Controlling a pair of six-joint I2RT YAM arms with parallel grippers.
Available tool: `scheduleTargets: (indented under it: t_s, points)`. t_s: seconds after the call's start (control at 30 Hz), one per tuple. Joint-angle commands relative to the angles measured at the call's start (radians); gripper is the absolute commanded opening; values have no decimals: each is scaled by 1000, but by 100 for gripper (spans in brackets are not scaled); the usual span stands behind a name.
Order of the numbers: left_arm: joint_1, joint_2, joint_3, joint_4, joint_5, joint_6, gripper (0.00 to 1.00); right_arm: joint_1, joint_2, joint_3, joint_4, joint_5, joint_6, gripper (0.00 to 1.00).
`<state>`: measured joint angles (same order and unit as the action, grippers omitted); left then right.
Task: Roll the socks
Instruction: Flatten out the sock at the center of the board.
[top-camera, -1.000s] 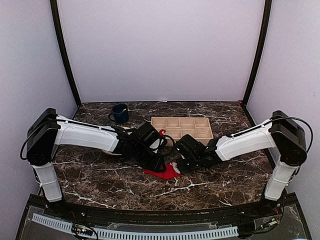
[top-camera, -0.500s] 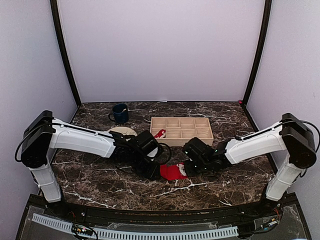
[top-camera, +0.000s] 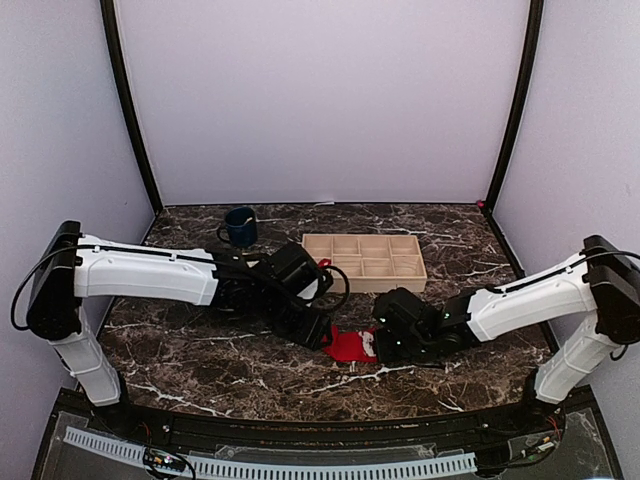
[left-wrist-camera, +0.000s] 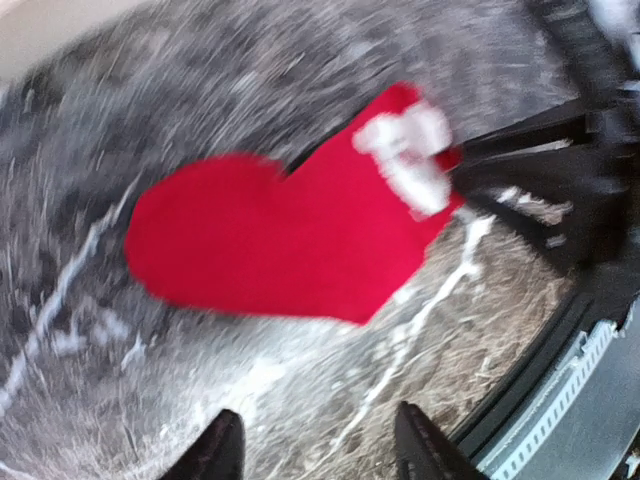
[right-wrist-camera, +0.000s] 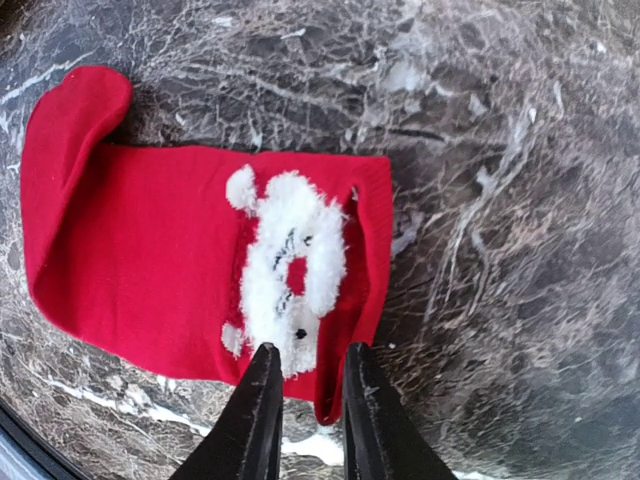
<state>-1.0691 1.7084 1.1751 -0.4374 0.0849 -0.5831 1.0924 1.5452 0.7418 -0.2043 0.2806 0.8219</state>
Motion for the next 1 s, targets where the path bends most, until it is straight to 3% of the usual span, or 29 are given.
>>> scheduleTargets:
  t_s: [0.0,0.3,0.57,0.97]
  points:
    - [-55,46,121,-83,-48,47,60,30,-26,-45,43,10,80,21]
    - [-103,187,228,-187,-150,82,62,141,-93,-128,76,12,214,21]
    - [-120,251,295,-244,-342,94,63,223,-120,-113,33,58,250,21]
    - [-121,289,349,-205,-349,97,65,216,-205,-98,-8,140,171,24]
